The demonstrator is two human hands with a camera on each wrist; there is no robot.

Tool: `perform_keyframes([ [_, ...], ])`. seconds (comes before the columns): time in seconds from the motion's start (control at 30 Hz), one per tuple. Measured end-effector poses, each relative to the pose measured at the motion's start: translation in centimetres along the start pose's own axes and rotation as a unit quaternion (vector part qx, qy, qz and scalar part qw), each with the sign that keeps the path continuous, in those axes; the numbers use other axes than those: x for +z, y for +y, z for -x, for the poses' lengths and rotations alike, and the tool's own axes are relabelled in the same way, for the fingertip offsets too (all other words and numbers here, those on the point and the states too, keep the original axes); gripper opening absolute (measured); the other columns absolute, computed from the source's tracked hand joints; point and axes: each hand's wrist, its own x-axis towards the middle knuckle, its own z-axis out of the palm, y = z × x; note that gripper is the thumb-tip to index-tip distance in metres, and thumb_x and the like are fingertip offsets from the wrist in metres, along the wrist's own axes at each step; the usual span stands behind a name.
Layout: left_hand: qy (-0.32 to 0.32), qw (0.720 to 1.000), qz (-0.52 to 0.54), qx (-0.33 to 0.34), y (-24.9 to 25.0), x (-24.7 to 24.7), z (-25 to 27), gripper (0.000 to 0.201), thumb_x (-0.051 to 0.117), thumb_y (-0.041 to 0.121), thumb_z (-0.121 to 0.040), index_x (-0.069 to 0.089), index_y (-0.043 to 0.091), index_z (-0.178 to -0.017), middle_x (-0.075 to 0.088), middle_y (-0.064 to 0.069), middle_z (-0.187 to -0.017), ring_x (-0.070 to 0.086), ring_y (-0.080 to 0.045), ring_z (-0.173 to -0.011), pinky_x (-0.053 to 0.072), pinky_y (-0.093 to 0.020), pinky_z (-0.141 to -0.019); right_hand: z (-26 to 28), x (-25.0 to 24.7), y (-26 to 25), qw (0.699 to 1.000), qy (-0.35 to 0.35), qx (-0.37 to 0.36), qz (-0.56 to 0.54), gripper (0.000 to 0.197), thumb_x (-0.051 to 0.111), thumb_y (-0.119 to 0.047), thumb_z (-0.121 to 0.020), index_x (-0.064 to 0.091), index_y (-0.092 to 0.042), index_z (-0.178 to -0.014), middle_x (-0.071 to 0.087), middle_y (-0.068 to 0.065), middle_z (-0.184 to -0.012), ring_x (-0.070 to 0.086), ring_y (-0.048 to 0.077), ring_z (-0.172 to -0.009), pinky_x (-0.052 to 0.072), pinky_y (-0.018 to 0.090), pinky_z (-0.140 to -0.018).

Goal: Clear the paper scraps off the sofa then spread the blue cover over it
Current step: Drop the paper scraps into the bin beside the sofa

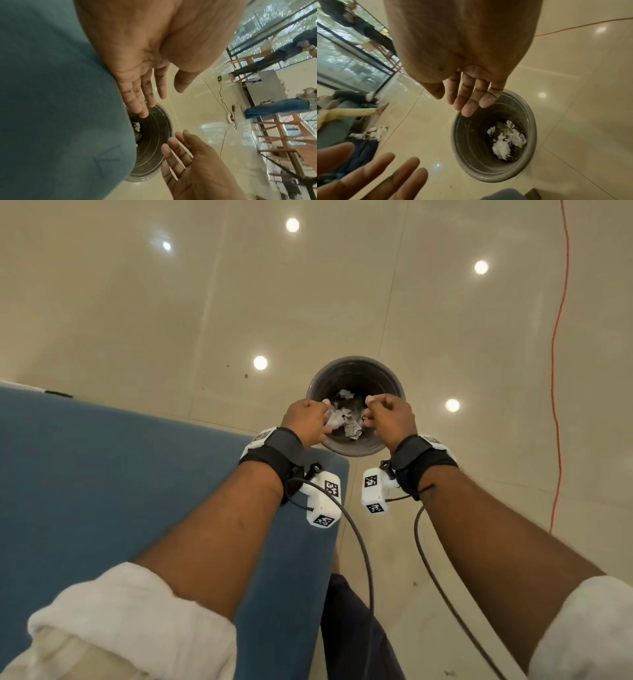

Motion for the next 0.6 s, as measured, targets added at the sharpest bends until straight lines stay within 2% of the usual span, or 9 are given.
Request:
perform_keyframes([
  [0.07, 0.004, 0.999, 0.033, 0.026, 0.2, -1.9, 2.3, 0.024, 0.053, 0.023, -0.105, 0.053, 0.016, -0.081, 0.059, -0.005, -0.085, 0.058, -0.022, -0.074, 0.042, -0.030, -0.062, 1.7, 0.5, -2.2, 0.999, -0.010, -0.030, 0.017, 0.017, 0.066, -0.034, -0.096, 0.070, -0.024, -0.083, 0.073, -0.002, -0.077, 0.069, 0.018, -0.070, 0.063, 0.046, -0.084],
  [0.13, 0.022, 0.998, 0.037, 0.054, -0.1, -4.0, 4.5, 0.021, 0.054, 0.025, -0.104, 0.054, 0.017, -0.084, 0.066, -0.005, -0.095, 0.065, -0.022, -0.078, 0.046, -0.032, -0.066, 3.7, 1.5, -4.2, 0.997, -0.028, -0.061, 0.041, 0.018, 0.065, -0.038, -0.093, 0.070, -0.026, -0.080, 0.073, -0.004, -0.075, 0.071, 0.020, -0.073, 0.062, 0.050, -0.088],
  [0.27, 0.070, 0.992, 0.044, 0.100, -2.2, -10.4, 9.1, 0.020, 0.056, 0.025, -0.103, 0.052, 0.019, -0.084, 0.068, -0.007, -0.102, 0.065, -0.018, -0.071, 0.046, -0.025, -0.057, 9.8, 5.3, -8.4, 0.981, -0.080, -0.135, 0.111, 0.017, 0.063, -0.038, -0.094, 0.070, -0.024, -0.088, 0.076, 0.001, -0.082, 0.074, 0.026, -0.083, 0.061, 0.048, -0.086],
  [0.37, 0.115, 0.984, 0.070, 0.119, -4.7, -15.6, 13.0, 0.019, 0.056, 0.020, -0.103, 0.055, 0.019, -0.084, 0.067, -0.010, -0.104, 0.065, -0.023, -0.080, 0.046, -0.012, -0.047, 14.8, 9.0, -10.6, 0.962, -0.129, -0.186, 0.149, 0.010, 0.063, -0.036, -0.092, 0.069, -0.029, -0.090, 0.074, 0.000, -0.086, 0.074, 0.024, -0.083, 0.062, 0.048, -0.086],
  [0.47, 0.168, 0.971, 0.106, 0.137, -8.5, -22.1, 18.4, 0.019, 0.056, 0.015, -0.103, 0.055, 0.018, -0.084, 0.067, -0.011, -0.103, 0.064, -0.025, -0.085, 0.043, -0.008, -0.045, 21.3, 14.9, -11.8, 0.928, -0.193, -0.249, 0.198, 0.009, 0.061, -0.039, -0.089, 0.068, -0.033, -0.086, 0.072, -0.005, -0.083, 0.073, 0.024, -0.083, 0.061, 0.044, -0.084],
  [0.53, 0.215, 0.956, 0.140, 0.143, -12.1, -26.6, 22.8, 0.020, 0.056, 0.016, -0.103, 0.054, 0.020, -0.083, 0.067, -0.010, -0.101, 0.063, -0.024, -0.078, 0.041, -0.008, -0.044, 26.9, 19.5, -11.7, 0.891, -0.254, -0.291, 0.238, 0.009, 0.062, -0.037, -0.090, 0.067, -0.031, -0.087, 0.070, -0.005, -0.080, 0.071, 0.021, -0.078, 0.058, 0.038, -0.078],
  [0.6, 0.258, 0.942, 0.166, 0.136, -16.3, -30.6, 27.6, 0.021, 0.056, 0.020, -0.103, 0.055, 0.021, -0.082, 0.068, -0.008, -0.099, 0.064, -0.021, -0.070, 0.040, -0.009, -0.045, 33.1, 23.9, -10.8, 0.850, -0.303, -0.320, 0.288, 0.009, 0.065, -0.031, -0.094, 0.066, -0.025, -0.087, 0.066, -0.007, -0.074, 0.064, 0.013, -0.069, 0.050, 0.030, -0.072],
])
